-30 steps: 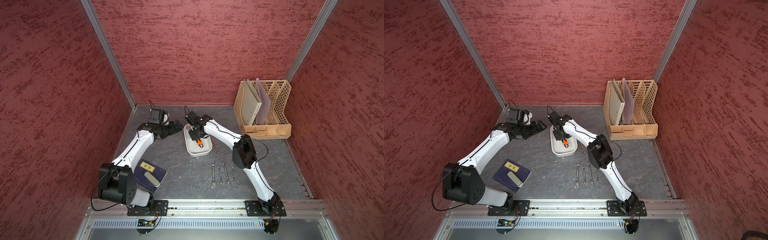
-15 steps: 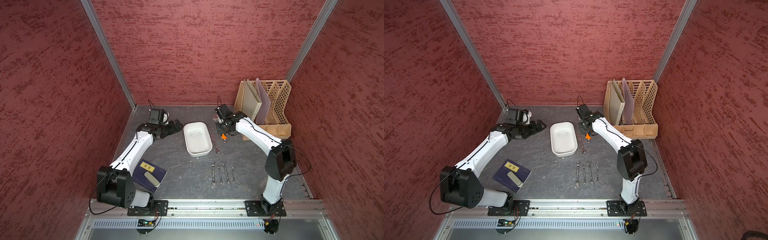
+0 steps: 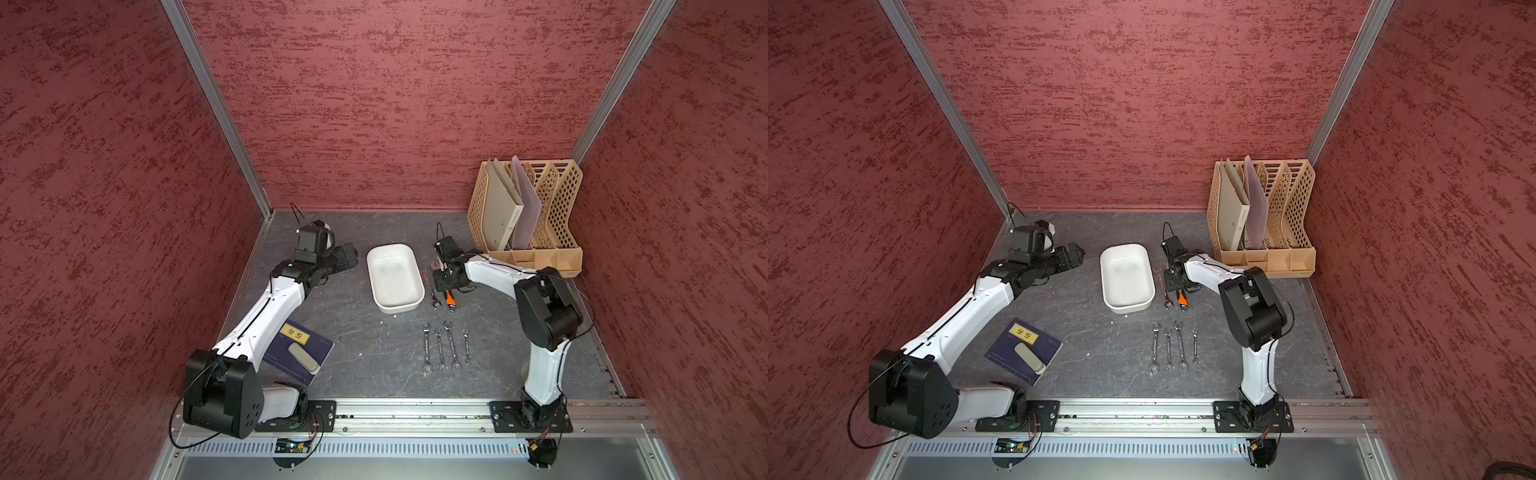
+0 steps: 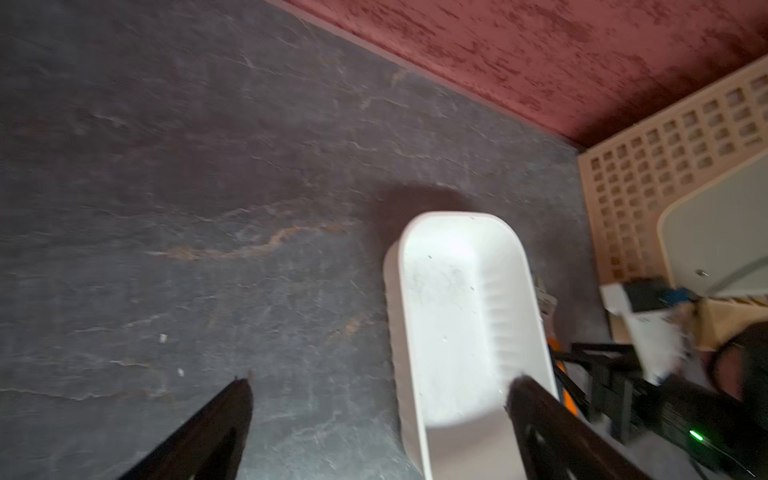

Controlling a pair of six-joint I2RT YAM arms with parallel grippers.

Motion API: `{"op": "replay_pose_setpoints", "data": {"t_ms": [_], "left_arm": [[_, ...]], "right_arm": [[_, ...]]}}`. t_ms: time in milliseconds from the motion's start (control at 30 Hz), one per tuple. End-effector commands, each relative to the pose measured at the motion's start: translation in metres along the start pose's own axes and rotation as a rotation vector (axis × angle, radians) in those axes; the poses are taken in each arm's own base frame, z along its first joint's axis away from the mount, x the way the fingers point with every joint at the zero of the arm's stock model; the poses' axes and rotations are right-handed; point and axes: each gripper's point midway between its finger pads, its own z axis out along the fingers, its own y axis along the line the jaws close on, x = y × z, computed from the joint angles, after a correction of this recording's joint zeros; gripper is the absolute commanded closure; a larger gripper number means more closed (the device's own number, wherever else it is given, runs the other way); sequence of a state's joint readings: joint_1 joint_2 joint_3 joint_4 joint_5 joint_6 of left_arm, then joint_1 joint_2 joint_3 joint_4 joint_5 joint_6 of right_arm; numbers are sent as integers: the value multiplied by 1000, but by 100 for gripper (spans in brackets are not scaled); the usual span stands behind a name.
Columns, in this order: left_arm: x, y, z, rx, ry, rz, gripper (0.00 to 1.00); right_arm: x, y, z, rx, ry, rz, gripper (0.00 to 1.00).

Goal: Take out the wrench from the storage box
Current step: Place the wrench at the center of the board, then reset both arms

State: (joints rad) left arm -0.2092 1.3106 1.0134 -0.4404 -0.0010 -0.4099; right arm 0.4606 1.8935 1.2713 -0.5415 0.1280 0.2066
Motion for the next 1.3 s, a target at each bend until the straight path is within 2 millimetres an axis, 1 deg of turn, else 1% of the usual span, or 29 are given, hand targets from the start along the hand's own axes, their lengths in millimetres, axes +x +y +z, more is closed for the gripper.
{"op": "replay_pose_setpoints", "data": {"t_ms": [0, 33, 67, 100, 133, 200, 233, 267, 300, 333, 367, 400, 467, 500, 567, 633, 667, 700, 767, 833, 867, 900, 933, 967, 1000, 1033, 1067, 1133, 1267], "left_arm": [[-14, 61, -3, -281, -218, -32, 0], [-14, 66, -3, -274, -288, -10, 0], [-13, 71, -3, -243, -385, 32, 0], [-10, 73, -6, -182, -496, 77, 0], [-13, 72, -11, -124, -541, 114, 0], [-14, 91, -14, -147, -547, 75, 0], [-13, 93, -15, -147, -543, 97, 0], [-10, 82, -12, -100, -521, 238, 0], [-3, 75, -6, -63, -489, 350, 0], [3, 78, 2, -58, -457, 388, 0], [9, 86, 10, -52, -439, 357, 0], [9, 89, 14, -28, -454, 336, 0], [8, 91, 24, 9, -460, 332, 0], [4, 85, 24, 53, -484, 346, 0], [3, 81, 32, 120, -491, 350, 0], [15, 82, 45, 155, -485, 374, 0], [14, 78, 48, 184, -506, 388, 0], [15, 81, 50, 168, -471, 379, 0], [12, 86, 50, 160, -481, 351, 0], [10, 87, 49, 154, -494, 345, 0], [12, 87, 51, 148, -478, 350, 0], [11, 86, 51, 144, -486, 354, 0], [12, 86, 52, 136, -482, 358, 0], [12, 85, 53, 123, -479, 363, 0], [12, 84, 53, 116, -488, 369, 0], [12, 86, 52, 98, -490, 366, 0], [10, 88, 54, 77, -488, 357, 0], [5, 99, 57, 32, -478, 308, 0], [5, 99, 56, 36, -481, 303, 0]], "right_arm": [[-50, -19, -65, 43, -320, 37, 32], [-52, -28, -80, 69, -391, 42, 28], [-54, -38, -101, 101, -480, 46, 18], [-53, -45, -118, 120, -552, 35, 6], [-51, -50, -130, 142, -610, -5, 2], [-38, -61, -136, 215, -686, -114, 2], [-33, -70, -141, 275, -730, -144, 2], [-28, -86, -146, 364, -771, -128, 2], [-25, -96, -150, 422, -813, -123, 2], [-21, -102, -149, 448, -843, -126, 2], [-17, -104, -143, 435, -849, -124, 2], [-15, -105, -137, 415, -851, -111, 2], [-8, -116, -123, 424, -882, -53, 2], [-2, -122, -114, 438, -888, -42, 2], [-3, -136, -114, 530, -930, -22, 2], [-9, -141, -110, 544, -927, -9, 2], [-10, -139, -105, 499, -901, -22, 2], [-10, -137, -104, 446, -904, -15, 2], [0, -135, -106, 297, -996, 22, 2], [8, -151, -107, 312, -1061, 96, 2], [9, -154, -108, 296, -1065, 117, 2], [9, -158, -104, 265, -1039, 137, 2], [9, -165, -94, 250, -1001, 169, 2], [3, -171, -89, 268, -1012, 181, 2], [0, -169, -87, 254, -986, 170, 2], [-2, -165, -78, 208, -917, 159, 4], [-8, -168, -75, 175, -921, 156, 2], [-6, -175, -72, 134, -894, 190, 2], [-5, -175, -75, 136, -905, 186, 2]]}}
